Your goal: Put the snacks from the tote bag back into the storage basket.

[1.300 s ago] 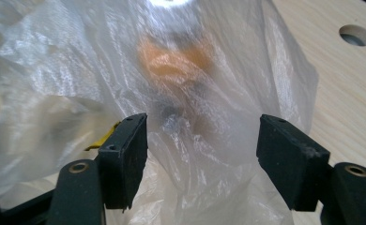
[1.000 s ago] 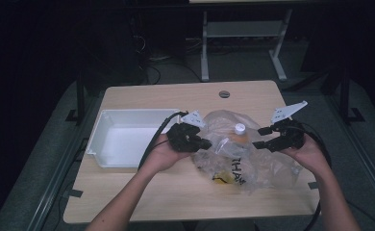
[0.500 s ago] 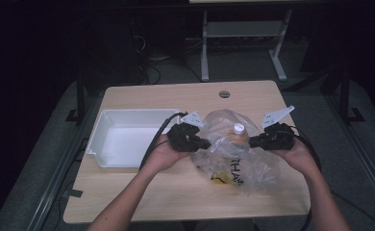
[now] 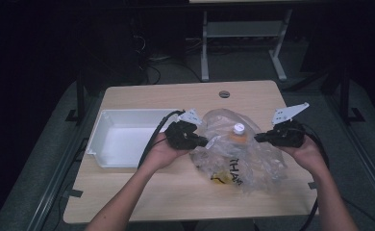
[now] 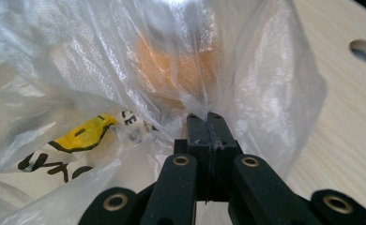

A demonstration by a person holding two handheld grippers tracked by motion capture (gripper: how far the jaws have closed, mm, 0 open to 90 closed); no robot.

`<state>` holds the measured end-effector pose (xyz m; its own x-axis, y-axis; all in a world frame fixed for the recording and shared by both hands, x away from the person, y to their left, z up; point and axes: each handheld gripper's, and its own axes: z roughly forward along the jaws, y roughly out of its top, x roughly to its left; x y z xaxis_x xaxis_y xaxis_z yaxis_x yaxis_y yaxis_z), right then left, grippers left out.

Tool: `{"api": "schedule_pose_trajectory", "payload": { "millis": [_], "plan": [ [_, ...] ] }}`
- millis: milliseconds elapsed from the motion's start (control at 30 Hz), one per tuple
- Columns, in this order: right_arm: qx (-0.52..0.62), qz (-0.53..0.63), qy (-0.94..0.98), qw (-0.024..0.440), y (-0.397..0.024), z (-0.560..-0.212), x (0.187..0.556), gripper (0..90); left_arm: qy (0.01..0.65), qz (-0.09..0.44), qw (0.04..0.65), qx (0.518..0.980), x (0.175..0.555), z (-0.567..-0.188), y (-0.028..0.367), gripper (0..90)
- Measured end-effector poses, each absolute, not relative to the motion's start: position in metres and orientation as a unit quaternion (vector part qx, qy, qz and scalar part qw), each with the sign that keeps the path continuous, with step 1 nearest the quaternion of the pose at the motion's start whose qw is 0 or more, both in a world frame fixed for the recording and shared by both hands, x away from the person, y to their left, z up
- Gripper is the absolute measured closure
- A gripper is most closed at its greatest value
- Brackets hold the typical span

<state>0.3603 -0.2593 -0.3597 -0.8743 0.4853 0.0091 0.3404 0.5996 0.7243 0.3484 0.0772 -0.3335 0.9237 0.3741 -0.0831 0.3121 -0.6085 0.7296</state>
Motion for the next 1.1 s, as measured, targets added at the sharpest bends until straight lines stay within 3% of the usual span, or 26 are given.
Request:
{"api": "schedule_pose_trajectory", "payload": {
  "millis": [567, 1100],
  "plan": [
    [0.233, 0.385, 0.884, 0.13, -0.261, -0.327, 0.371, 89.9, 0.212, 0.051, 0.413, 0.884, 0.36, -0.329, 0.082, 89.9],
    [0.274, 0.368, 0.88, 0.125, -0.267, -0.334, 0.389, 89.9, 0.238, 0.067, 0.411, 0.878, 0.377, -0.334, 0.07, 89.9]
  ]
}}
